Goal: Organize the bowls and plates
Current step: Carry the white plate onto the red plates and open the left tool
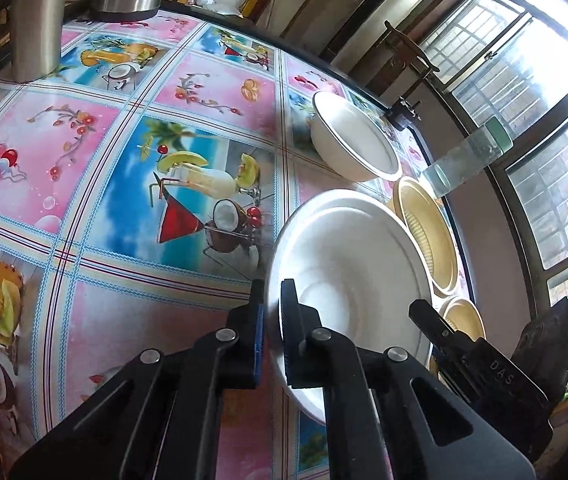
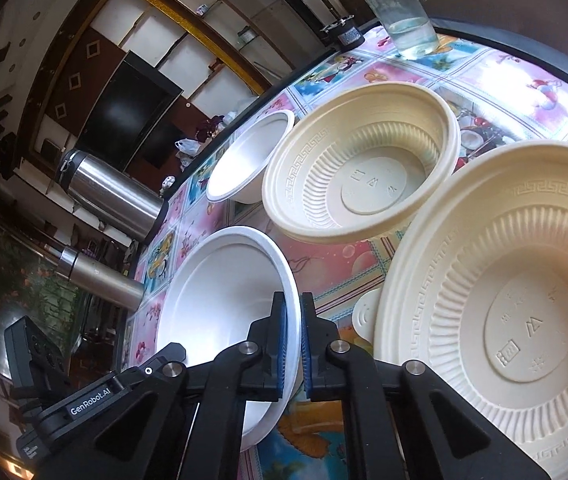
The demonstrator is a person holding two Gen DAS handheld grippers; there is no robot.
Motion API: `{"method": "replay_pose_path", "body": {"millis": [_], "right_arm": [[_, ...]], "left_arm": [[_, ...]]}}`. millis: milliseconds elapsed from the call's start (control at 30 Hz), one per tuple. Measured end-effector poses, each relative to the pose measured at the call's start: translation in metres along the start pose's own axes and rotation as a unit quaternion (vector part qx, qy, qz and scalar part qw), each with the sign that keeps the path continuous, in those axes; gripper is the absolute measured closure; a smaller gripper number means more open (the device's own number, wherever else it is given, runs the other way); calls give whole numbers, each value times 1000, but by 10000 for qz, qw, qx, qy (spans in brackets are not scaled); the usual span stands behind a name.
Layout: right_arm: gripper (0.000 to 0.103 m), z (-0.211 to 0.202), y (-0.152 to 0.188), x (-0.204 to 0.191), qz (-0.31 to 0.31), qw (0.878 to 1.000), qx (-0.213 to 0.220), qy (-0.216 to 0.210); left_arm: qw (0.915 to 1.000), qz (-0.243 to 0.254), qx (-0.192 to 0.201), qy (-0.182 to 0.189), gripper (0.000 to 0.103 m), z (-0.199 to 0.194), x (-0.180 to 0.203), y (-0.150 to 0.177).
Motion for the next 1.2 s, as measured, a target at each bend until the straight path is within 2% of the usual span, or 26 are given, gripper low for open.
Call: {"method": "replay_pose_path", "body": {"millis": [167,567,833,933,1033,1200], "right_arm": [[97,-4,-1,-5,-135,9997,165,-73],[97,-20,3,-29,-534,9961,591,-387],[97,-22,8,-42,-597,9946,678,-506],[97,-27,12,-56,-644,9931,697,-694],[96,-28,23,-77,-735,9905,624,-985],[96,-29,61,-133,-1090,9813,433,-1529]], "left_arm": [[10000,-7,18,-4,98,-3,0,-1],[9989,124,451,2,98,-38,1,-8],[9977,142,666,-61,98,-56,-5,-9],[9959,200,871,-122,98,-74,-8,-7],[9924,251,1167,-298,97,-103,-23,0],[9846,194,1526,-829,96,-154,-67,15]]}}
Point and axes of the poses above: each gripper's, at about its wrist camera, not at the fingertips, and z roughly the way its jaws point, x to its right, y to its underside, the point moved 2 cm from there along z, roughly the way its jaws point, and after that the axes turned 8 degrees about x, right-handed, at the moved point
